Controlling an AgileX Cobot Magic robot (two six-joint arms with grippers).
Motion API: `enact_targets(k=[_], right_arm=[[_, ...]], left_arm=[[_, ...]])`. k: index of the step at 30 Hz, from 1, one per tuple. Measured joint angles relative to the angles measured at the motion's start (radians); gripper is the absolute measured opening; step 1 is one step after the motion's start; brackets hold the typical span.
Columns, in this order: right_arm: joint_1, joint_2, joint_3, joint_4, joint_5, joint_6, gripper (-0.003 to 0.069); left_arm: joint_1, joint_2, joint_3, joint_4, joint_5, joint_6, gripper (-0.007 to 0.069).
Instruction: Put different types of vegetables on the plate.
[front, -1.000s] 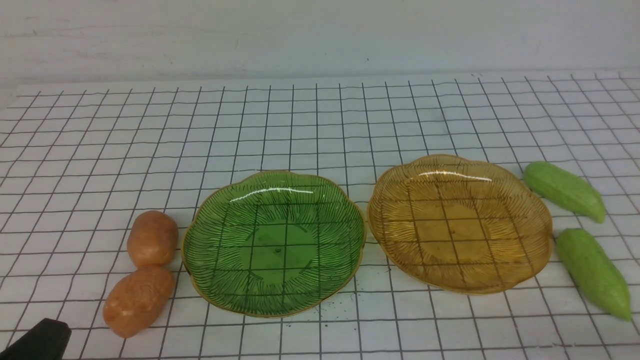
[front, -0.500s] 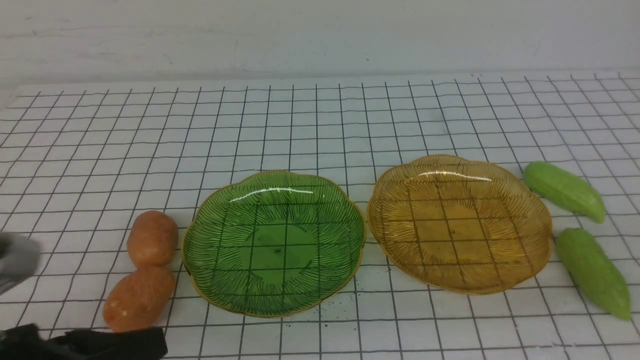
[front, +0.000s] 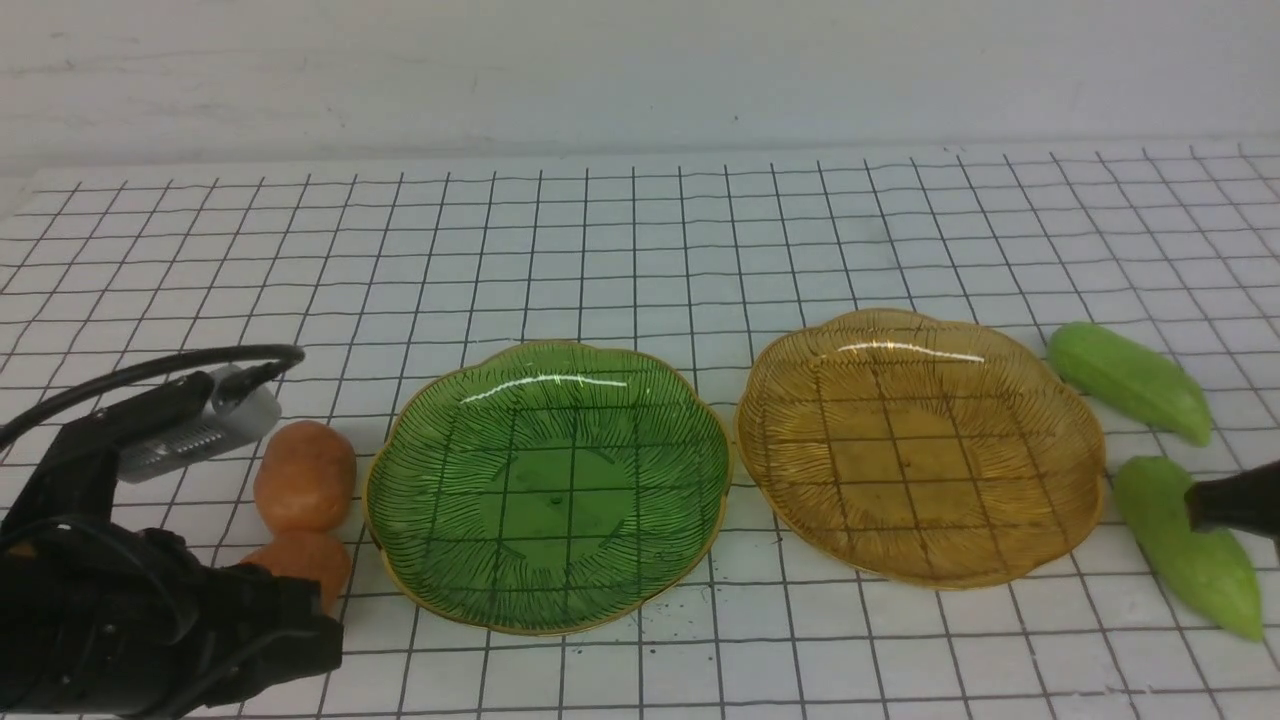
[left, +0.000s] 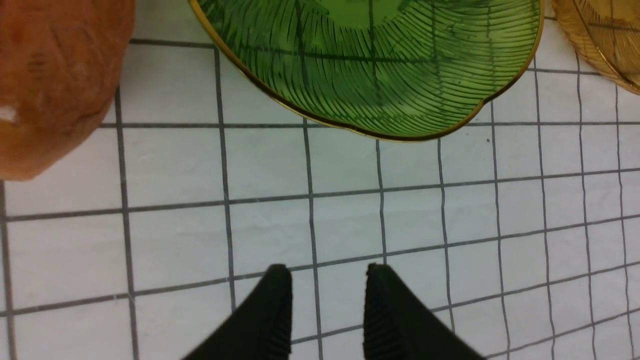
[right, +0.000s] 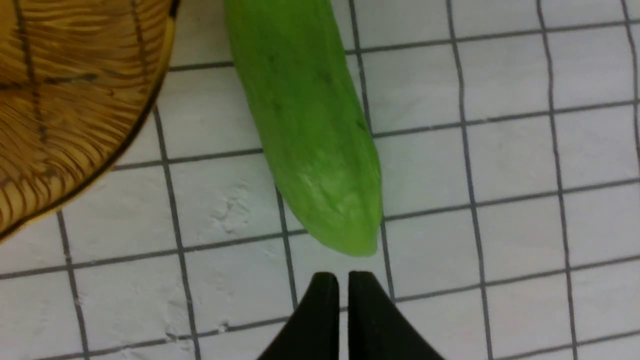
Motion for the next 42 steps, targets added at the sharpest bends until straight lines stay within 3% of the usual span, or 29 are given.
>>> enact_targets(k=[4, 9, 11, 14, 15, 17, 22, 28, 31, 32, 35, 42], right_arm=[[-0.028, 0.078, -0.076, 0.07, 0.024, -0.087, 0.0038], [-0.055, 0.154, -0.13, 0.102, 0.036, -0.164, 0.0106], [-0.056, 0.178, -0.135, 0.102, 0.036, -0.185, 0.0159], [-0.056, 0.219, -0.137, 0.086, 0.033, -0.204, 0.03], [-0.056, 0.222, -0.137, 0.084, 0.03, -0.206, 0.0309], [-0.056, 0.255, -0.137, 0.045, 0.007, -0.207, 0.0422], [-0.056, 0.334, -0.14, 0.022, -0.041, -0.208, 0.0541], [-0.056, 0.387, -0.14, 0.01, -0.047, -0.212, 0.0521], [-0.056, 0.387, -0.14, -0.007, -0.048, -0.214, 0.0458], [-0.056, 0.387, -0.14, -0.025, -0.047, -0.214, 0.0407], [-0.056, 0.387, -0.142, -0.047, -0.028, -0.214, 0.0405], [-0.056, 0.364, -0.349, -0.055, 0.201, -0.17, 0.0405]], left_arm=[[0.0, 0.0, 0.0, 0.0, 0.0, 0.0, 0.0269], [0.0, 0.001, 0.0, 0.0, 0.0, 0.003, 0.0308], [0.0, 0.001, 0.0, 0.0, 0.0, 0.003, 0.0311], [0.0, 0.001, 0.0, 0.0, -0.001, 0.004, 0.0311], [0.0, 0.001, 0.0, 0.0, -0.001, 0.004, 0.0311], [0.0, 0.001, 0.0, 0.0, -0.001, 0.004, 0.0311], [0.0, 0.001, 0.0, 0.0, -0.002, 0.004, 0.0311], [0.0, 0.001, 0.0, 0.0, -0.002, 0.004, 0.0311], [-0.001, 0.001, 0.0, 0.0, -0.002, 0.004, 0.0311], [-0.001, 0.001, 0.0, 0.0, -0.002, 0.004, 0.0311], [-0.001, 0.001, 0.0, 0.0, -0.002, 0.004, 0.0311], [-0.001, 0.001, 0.0, 0.0, -0.002, 0.004, 0.0311]])
